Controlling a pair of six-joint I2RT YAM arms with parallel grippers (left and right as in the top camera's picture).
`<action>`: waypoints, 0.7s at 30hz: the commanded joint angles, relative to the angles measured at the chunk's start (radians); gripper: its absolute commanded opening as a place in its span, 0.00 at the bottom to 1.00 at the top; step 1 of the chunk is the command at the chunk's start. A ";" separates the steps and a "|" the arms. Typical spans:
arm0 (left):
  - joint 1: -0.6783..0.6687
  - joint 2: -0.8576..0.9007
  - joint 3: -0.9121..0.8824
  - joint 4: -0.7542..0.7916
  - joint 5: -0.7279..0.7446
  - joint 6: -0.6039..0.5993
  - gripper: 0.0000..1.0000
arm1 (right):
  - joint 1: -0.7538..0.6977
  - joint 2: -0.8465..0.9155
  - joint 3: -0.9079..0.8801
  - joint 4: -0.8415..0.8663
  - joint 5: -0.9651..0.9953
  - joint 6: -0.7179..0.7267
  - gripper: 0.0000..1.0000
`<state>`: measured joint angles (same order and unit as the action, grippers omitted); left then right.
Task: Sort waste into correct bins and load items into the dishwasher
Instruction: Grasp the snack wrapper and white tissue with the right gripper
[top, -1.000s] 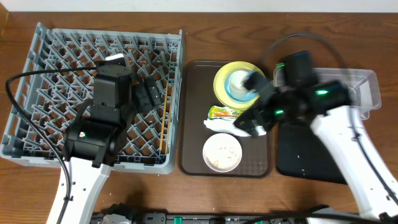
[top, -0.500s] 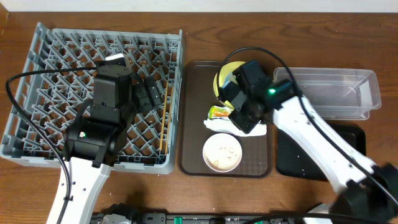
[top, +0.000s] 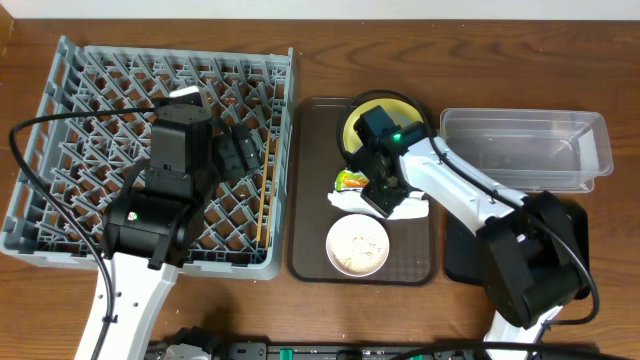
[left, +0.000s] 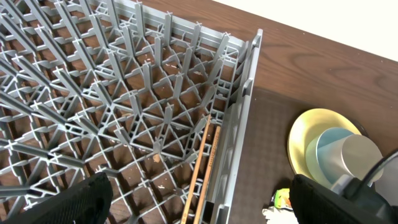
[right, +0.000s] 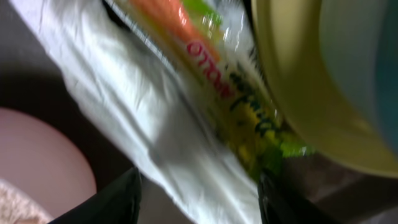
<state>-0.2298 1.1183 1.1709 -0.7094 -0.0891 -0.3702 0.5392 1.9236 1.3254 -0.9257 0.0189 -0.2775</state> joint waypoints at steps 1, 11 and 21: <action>0.005 -0.002 0.006 -0.001 -0.016 -0.008 0.94 | 0.006 0.001 0.013 0.026 0.008 -0.038 0.60; 0.005 -0.002 0.006 -0.001 -0.016 -0.008 0.93 | 0.016 0.012 -0.031 0.075 0.005 -0.083 0.59; 0.005 -0.002 0.006 -0.001 -0.016 -0.008 0.94 | 0.020 0.012 -0.143 0.179 -0.021 -0.083 0.32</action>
<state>-0.2298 1.1183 1.1709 -0.7094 -0.0891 -0.3702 0.5499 1.9217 1.2011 -0.7506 0.0071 -0.3561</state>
